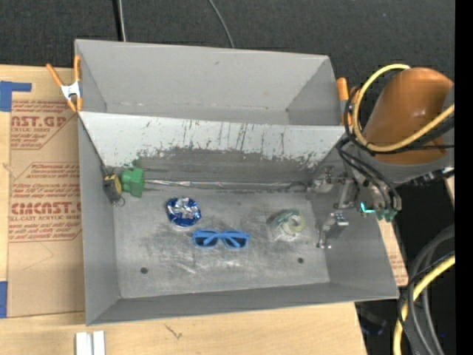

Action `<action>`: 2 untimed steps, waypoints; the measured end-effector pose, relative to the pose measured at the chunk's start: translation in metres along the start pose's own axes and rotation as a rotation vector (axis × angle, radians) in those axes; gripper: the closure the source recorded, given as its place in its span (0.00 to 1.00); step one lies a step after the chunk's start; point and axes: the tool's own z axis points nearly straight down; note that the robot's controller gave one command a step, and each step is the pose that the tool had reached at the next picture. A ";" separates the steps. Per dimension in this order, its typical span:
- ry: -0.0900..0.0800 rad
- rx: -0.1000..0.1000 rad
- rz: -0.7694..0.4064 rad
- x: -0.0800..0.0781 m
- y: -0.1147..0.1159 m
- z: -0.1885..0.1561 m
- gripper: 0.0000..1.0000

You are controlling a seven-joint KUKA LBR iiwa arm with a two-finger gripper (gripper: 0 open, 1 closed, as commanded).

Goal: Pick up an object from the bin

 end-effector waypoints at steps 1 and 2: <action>-0.015 0.001 0.046 -0.037 -0.024 0.136 0.00; -0.010 0.000 0.417 -0.033 -0.050 0.105 0.00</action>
Offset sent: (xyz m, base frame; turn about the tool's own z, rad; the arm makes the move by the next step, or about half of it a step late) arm 0.0330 -0.0246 -0.1362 0.0449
